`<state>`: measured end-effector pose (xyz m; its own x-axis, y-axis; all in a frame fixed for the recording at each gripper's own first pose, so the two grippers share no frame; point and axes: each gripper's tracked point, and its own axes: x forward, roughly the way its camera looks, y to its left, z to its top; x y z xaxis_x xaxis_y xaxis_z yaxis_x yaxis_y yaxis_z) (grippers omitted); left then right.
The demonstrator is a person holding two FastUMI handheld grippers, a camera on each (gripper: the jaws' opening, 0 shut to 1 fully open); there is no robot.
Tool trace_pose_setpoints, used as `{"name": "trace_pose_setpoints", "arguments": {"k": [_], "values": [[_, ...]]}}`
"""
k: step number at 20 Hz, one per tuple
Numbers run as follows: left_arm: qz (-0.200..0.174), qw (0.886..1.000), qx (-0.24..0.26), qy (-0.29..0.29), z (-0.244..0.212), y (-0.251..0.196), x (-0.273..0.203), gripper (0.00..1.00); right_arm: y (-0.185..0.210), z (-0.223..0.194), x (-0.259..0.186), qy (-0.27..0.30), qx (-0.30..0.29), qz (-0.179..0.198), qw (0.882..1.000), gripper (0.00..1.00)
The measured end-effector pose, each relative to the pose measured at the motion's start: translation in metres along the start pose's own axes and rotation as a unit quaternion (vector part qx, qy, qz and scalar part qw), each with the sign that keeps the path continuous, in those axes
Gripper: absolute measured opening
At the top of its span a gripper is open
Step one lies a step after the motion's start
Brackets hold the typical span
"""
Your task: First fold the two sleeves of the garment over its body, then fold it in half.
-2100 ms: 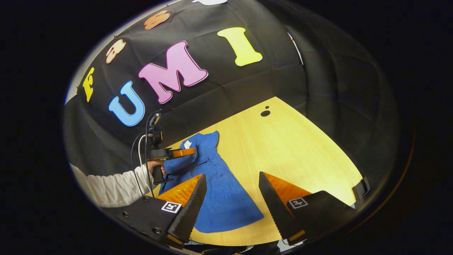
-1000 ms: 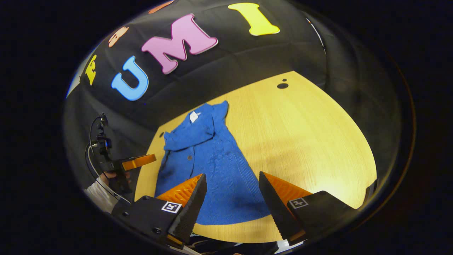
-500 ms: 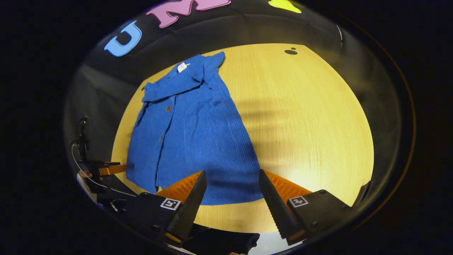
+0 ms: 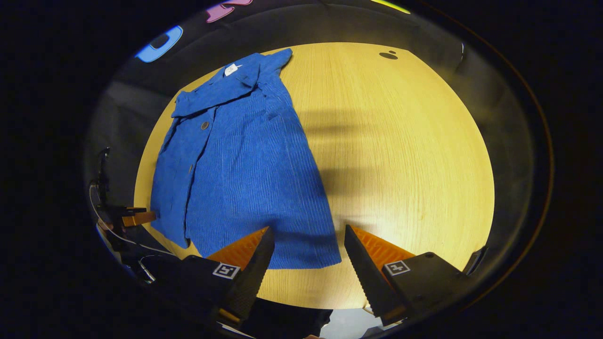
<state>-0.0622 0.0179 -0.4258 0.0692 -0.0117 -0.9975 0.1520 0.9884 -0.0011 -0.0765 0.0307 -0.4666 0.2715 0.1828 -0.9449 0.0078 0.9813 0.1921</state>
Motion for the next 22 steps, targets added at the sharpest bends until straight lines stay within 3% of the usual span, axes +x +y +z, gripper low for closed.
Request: {"name": "trace_pose_setpoints", "arguments": {"k": [6, 7, 8, 9, 10, 11, 12, 13, 14, 16, 17, 18, 19, 20, 21, 22], "values": [[-0.002, 1.0, -0.006, 0.025, -0.014, 0.009, 0.017, 0.87, -0.002, -0.012, 0.015, 0.028, -0.027, -0.016, 0.999, 0.95], [-0.002, 1.0, -0.005, 0.023, -0.012, 0.009, 0.016, 0.84, -0.004, -0.014, 0.018, 0.031, -0.03, -0.022, 0.999, 0.81], [-0.006, 1.0, -0.002, 0.028, -0.013, 0.008, 0.017, 0.85, -0.006, -0.017, 0.022, 0.036, -0.036, -0.028, 0.998, 0.95], [-0.008, 1.0, -0.001, 0.028, -0.013, 0.008, 0.017, 0.85, -0.01, -0.02, 0.021, 0.042, -0.045, -0.04, 0.997, 0.81], [-0.013, 0.999, 0.0, 0.029, -0.012, 0.007, 0.017, 0.85, -0.013, -0.015, 0.023, 0.034, -0.052, -0.046, 0.997, 0.82], [-0.018, 1.0, 0.004, 0.023, -0.012, 0.007, 0.018, 0.84, -0.014, -0.017, 0.022, 0.035, -0.054, -0.051, 0.997, 0.92], [-0.02, 1.0, 0.004, 0.016, -0.012, 0.007, 0.018, 0.84, -0.014, -0.016, 0.024, 0.029, -0.053, -0.057, 0.997, 0.82], [-0.021, 1.0, -0.002, 0.01, -0.012, 0.007, 0.018, 0.84, -0.014, -0.017, 0.026, 0.027, -0.055, -0.066, 0.996, 0.82], [-0.021, 1.0, -0.004, 0.005, -0.012, 0.006, 0.018, 0.84, -0.014, -0.017, 0.026, 0.029, -0.065, -0.074, 0.995, 0.92], [-0.022, 1.0, 0.003, 0.0, -0.013, 0.002, 0.018, 0.83, -0.004, -0.021, 0.027, 0.035, -0.068, -0.073, 0.994, 0.92], [-0.023, 1.0, 0.008, -0.001, -0.013, -0.005, 0.019, 0.79, 0.004, -0.022, 0.026, 0.037, -0.065, -0.069, 0.995, 0.64], [-0.026, 0.999, 0.018, -0.005, -0.011, -0.015, 0.019, 0.67, 0.013, -0.026, 0.028, 0.04, -0.062, -0.062, 0.995, 0.54], [-0.027, 0.999, 0.039, -0.012, -0.011, -0.022, 0.017, 0.48, 0.019, -0.028, 0.028, 0.041, -0.058, -0.055, 0.996, 0.26], [-0.021, 0.998, 0.063, -0.019, -0.008, -0.025, 0.018, 0.28, 0.021, -0.027, 0.028, 0.037, -0.047, -0.053, 0.997, 0.25], [-0.018, 0.997, 0.077, -0.025, -0.007, -0.031, 0.021, 0.08, 0.025, -0.027, 0.03, 0.033, -0.038, -0.044, 0.998, 0.07], [-0.03, 0.996, 0.072, -0.032, -0.005, -0.036, 0.022, 0.06, 0.026, -0.028, 0.029, 0.031, -0.025, -0.036, 0.999, 0.06]]}}
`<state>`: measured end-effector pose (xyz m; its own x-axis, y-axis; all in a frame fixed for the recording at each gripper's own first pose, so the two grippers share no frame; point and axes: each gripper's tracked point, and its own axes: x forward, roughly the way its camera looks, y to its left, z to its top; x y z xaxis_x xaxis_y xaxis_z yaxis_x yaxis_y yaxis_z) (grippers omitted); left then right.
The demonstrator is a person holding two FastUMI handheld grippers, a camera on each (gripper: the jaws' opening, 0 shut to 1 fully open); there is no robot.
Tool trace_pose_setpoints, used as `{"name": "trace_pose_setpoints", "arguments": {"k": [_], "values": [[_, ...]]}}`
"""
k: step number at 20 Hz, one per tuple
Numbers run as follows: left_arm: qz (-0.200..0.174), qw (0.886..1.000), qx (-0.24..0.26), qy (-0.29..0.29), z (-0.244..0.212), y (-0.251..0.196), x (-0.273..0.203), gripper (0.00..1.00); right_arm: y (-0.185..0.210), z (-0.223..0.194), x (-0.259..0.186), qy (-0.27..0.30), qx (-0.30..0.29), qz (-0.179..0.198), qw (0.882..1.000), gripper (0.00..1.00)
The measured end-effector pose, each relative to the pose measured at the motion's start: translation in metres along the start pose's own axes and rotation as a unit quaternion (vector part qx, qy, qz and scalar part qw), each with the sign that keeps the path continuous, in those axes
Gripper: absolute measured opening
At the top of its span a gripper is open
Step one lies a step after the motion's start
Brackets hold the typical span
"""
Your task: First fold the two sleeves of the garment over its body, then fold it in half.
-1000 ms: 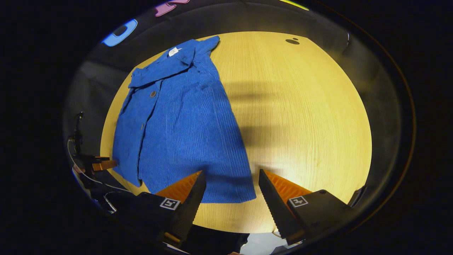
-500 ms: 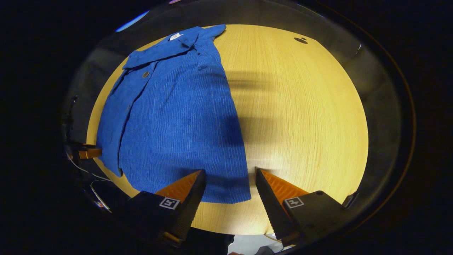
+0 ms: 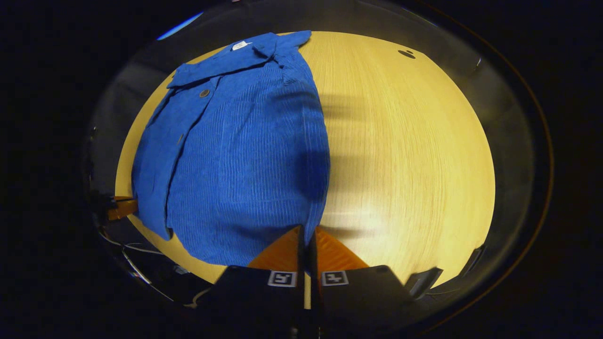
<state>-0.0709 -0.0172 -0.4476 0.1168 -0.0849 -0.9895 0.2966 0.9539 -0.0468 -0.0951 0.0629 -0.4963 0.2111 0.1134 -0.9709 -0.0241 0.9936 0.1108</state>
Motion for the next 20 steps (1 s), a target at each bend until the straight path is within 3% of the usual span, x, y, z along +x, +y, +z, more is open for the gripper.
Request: {"name": "trace_pose_setpoints", "arguments": {"k": [1, 3, 4, 6, 11, 20], "values": [[-0.035, 0.999, -0.027, 0.0, 0.002, -0.007, -0.005, 0.0, 0.002, -0.001, 0.001, 0.002, 0.015, 0.008, 1.0, 0.0], [-0.114, 0.989, -0.09, -0.007, 0.01, -0.025, -0.011, 0.0, 0.0, 0.002, -0.001, -0.01, 0.04, 0.012, 0.999, 0.01], [-0.119, 0.988, -0.101, -0.013, 0.013, -0.022, -0.012, 0.0, -0.002, 0.004, -0.004, -0.016, 0.04, 0.009, 0.999, 0.01], [-0.103, 0.991, -0.084, -0.027, 0.011, -0.008, -0.015, 0.0, 0.0, 0.009, -0.013, -0.039, 0.045, 0.011, 0.998, 0.01], [-0.112, 0.991, -0.05, -0.06, 0.021, -0.003, -0.044, 0.0, 0.016, 0.028, -0.046, -0.079, 0.06, 0.026, 0.995, 0.01], [-0.153, 0.974, -0.025, -0.164, 0.088, 0.016, -0.135, 0.0, 0.062, 0.122, -0.142, -0.237, 0.034, 0.045, 0.97, 0.0]]}}
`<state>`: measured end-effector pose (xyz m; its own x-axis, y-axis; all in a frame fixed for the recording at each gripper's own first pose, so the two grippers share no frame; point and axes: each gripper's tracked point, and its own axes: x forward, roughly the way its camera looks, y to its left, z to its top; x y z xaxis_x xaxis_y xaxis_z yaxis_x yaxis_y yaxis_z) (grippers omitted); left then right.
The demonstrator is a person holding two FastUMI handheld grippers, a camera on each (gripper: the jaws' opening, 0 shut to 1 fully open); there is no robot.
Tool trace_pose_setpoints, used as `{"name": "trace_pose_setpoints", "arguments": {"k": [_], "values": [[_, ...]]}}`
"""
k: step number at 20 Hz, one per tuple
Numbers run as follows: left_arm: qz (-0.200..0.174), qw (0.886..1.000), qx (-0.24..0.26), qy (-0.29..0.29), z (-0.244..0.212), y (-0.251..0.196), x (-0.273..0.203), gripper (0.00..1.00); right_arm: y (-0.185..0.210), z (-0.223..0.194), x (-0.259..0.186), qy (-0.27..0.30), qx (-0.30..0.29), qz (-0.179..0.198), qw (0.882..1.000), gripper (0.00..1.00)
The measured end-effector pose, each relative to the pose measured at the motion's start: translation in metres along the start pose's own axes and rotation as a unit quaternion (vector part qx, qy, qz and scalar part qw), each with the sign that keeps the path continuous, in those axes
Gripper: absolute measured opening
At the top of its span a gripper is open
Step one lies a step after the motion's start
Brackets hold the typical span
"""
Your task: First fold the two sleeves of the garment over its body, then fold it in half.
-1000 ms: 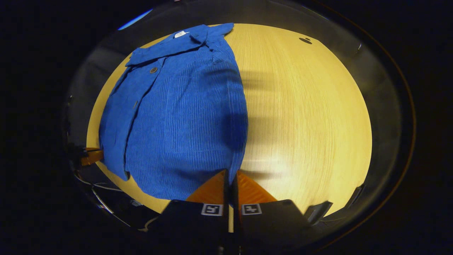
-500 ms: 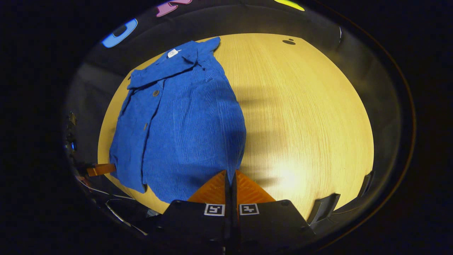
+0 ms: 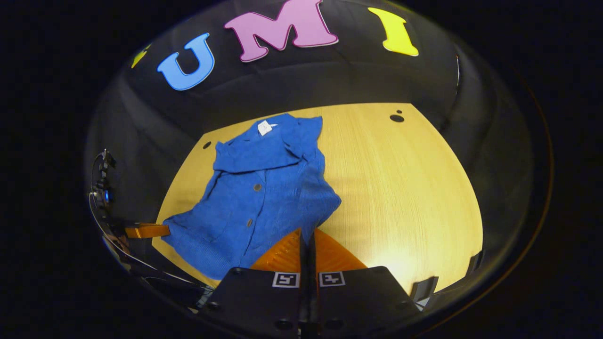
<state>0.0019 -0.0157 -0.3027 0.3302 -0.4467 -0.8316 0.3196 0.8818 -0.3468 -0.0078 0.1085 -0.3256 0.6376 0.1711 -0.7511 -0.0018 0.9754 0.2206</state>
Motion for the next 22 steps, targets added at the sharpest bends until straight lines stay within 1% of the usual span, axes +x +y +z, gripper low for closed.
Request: {"name": "trace_pose_setpoints", "arguments": {"k": [2, 3, 7, 10, 13, 14, 17, 19, 22], "values": [[-0.006, 1.0, -0.004, -0.019, 0.027, 0.007, -0.014, 0.0, 0.007, 0.024, 0.003, -0.02, 0.004, -0.002, 1.0, 0.01], [-0.003, 1.0, -0.003, -0.027, 0.039, 0.012, -0.02, 0.0, 0.01, 0.034, 0.003, -0.024, 0.011, -0.002, 1.0, 0.01], [0.001, 0.999, 0.016, -0.051, 0.091, 0.029, -0.041, 0.0, 0.024, 0.086, 0.002, -0.049, 0.017, -0.002, 0.999, 0.01], [-0.003, 0.998, 0.023, -0.05, 0.115, 0.034, -0.04, 0.0, 0.044, 0.121, 0.002, -0.058, 0.035, 0.007, 0.998, 0.01], [-0.016, 0.999, 0.014, -0.04, 0.143, 0.037, -0.029, 0.0, 0.055, 0.148, 0.02, -0.047, 0.02, 0.002, 0.999, 0.01], [-0.012, 0.999, 0.016, -0.04, 0.152, 0.04, -0.026, 0.0, 0.059, 0.157, 0.027, -0.046, 0.019, 0.001, 0.999, 0.01], [0.015, 0.999, 0.027, -0.041, 0.184, 0.054, -0.013, 0.0, 0.063, 0.18, 0.057, -0.027, 0.036, 0.014, 0.999, 0.01], [0.035, 0.999, 0.012, -0.039, 0.209, 0.066, 0.002, 0.0, 0.044, 0.204, 0.081, -0.024, 0.026, -0.004, 0.999, 0.01], [0.061, 0.998, -0.005, -0.029, 0.24, 0.079, 0.03, 0.0, 0.021, 0.236, 0.129, -0.011, 0.038, -0.01, 0.999, 0.01]]}}
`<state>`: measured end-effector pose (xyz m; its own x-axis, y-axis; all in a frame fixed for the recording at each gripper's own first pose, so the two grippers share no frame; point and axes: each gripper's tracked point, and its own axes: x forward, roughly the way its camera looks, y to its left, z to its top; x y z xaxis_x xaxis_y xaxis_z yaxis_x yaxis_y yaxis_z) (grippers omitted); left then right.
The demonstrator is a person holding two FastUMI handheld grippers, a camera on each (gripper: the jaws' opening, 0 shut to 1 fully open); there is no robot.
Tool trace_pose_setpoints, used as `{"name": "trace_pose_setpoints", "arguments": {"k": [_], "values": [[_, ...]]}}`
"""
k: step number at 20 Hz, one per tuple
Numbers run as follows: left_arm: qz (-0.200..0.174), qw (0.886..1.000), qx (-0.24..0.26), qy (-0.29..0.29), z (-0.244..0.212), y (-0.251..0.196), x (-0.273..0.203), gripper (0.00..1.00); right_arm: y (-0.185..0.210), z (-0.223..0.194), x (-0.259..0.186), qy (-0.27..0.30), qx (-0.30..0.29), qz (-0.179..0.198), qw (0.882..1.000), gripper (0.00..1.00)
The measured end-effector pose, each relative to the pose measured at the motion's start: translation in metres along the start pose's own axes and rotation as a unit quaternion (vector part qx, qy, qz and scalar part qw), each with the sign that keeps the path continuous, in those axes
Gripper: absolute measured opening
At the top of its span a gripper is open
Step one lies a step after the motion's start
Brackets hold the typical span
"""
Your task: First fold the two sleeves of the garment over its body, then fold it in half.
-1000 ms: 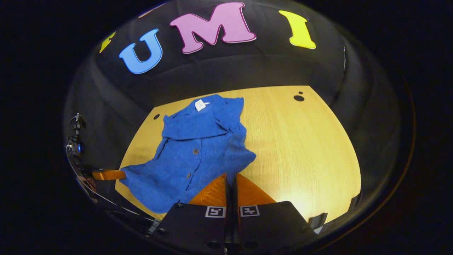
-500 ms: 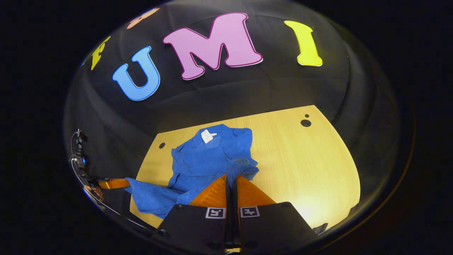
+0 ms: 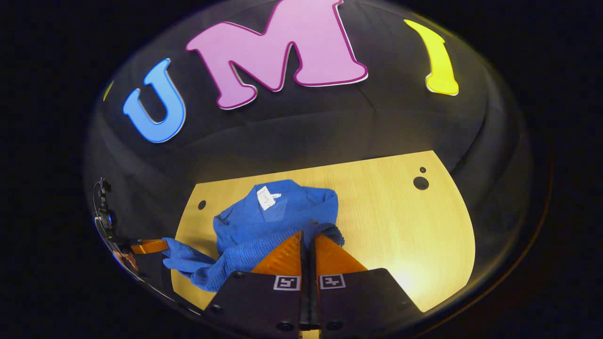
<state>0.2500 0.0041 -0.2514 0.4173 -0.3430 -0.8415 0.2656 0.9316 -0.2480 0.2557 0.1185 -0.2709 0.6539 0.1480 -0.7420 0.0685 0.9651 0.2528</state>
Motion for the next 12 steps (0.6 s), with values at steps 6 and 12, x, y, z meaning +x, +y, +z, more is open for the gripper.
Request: {"name": "trace_pose_setpoints", "arguments": {"k": [6, 12], "values": [[0.026, 0.999, 0.0, 0.044, 0.039, 0.009, 0.081, 0.0, -0.037, 0.022, 0.111, 0.048, 0.022, -0.003, 0.999, 0.01], [0.065, 0.997, -0.026, 0.041, 0.064, 0.037, 0.146, 0.0, -0.039, 0.023, 0.177, 0.073, 0.034, 0.005, 0.997, 0.01]]}}
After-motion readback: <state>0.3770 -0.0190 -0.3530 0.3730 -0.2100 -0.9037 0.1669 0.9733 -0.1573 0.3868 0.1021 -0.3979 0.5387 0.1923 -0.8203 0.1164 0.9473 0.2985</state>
